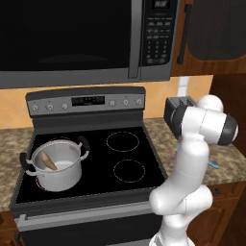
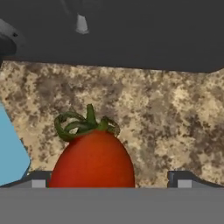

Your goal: Put the sweet potato and tomato in the pot. Retrieve the spatula and lightly stir the vegetables in the pot.

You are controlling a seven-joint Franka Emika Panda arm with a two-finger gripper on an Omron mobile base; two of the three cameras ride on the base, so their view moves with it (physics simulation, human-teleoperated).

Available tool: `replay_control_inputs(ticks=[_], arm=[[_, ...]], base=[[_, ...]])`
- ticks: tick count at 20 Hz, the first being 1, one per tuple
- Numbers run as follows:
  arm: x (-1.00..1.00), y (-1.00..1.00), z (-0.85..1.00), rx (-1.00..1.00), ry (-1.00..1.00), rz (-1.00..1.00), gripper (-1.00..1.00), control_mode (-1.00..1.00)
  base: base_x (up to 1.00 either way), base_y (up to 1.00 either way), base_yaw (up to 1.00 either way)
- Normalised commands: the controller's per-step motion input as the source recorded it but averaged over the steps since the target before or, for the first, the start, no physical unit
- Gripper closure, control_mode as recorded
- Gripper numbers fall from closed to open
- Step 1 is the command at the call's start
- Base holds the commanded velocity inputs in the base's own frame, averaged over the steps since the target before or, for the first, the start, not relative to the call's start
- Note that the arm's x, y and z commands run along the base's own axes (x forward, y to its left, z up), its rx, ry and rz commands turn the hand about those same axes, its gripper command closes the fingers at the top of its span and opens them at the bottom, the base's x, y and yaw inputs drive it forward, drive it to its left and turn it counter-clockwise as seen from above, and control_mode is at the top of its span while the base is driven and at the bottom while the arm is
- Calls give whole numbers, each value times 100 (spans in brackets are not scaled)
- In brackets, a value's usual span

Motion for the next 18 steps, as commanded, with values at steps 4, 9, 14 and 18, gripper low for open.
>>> replay_control_inputs(ticks=[4,9,14,18], arm=[[5,0,-44,0,3,0,100,-100],[4,0,-30,0,1,1,100,-100],[-51,45,13,1,-8,7,100,-100],[-75,78,82,3,-10,10,100,-100]], base=[[0,0,0],[0,0,0],[0,0,0],[0,0,0]])
